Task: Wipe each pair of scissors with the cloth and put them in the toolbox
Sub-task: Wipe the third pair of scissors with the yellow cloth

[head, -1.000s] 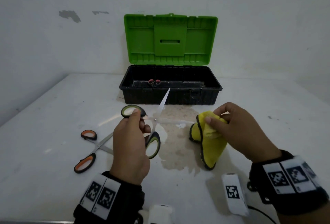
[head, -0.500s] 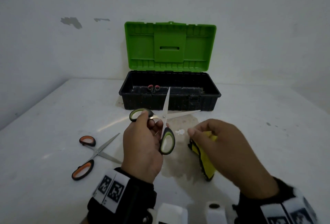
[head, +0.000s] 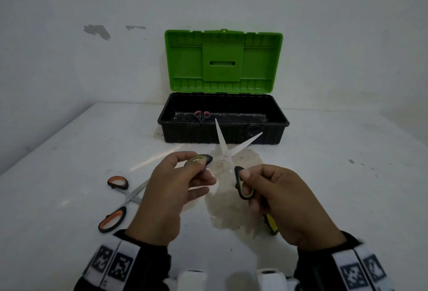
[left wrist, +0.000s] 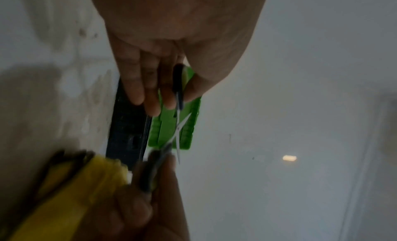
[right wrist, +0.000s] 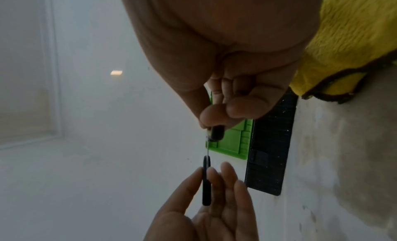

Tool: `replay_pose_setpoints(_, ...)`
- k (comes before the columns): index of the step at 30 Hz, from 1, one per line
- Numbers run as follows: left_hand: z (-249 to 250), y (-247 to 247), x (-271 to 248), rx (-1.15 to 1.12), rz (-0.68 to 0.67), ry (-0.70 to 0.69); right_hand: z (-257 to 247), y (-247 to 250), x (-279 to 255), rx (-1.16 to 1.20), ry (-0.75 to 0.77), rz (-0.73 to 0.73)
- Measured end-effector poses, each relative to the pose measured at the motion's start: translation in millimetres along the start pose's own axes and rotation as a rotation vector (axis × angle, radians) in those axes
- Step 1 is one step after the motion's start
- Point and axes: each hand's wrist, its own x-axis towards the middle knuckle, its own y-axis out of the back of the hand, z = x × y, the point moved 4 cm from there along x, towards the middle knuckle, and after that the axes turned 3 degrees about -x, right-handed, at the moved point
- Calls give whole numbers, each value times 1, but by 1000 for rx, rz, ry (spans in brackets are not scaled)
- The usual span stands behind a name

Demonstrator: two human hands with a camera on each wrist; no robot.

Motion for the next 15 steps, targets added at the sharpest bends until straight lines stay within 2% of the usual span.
replay_pose_setpoints(3,4,8,-2,184,-40,-94,5,-2,1,62,-8,21)
replay_pose_setpoints(6,4,10,-9,273,-42,-194,10,-9,3,164,-33,27)
replay_pose_setpoints(15,-12,8,-16,164,15,-212,23,-34,1,346,-82,38)
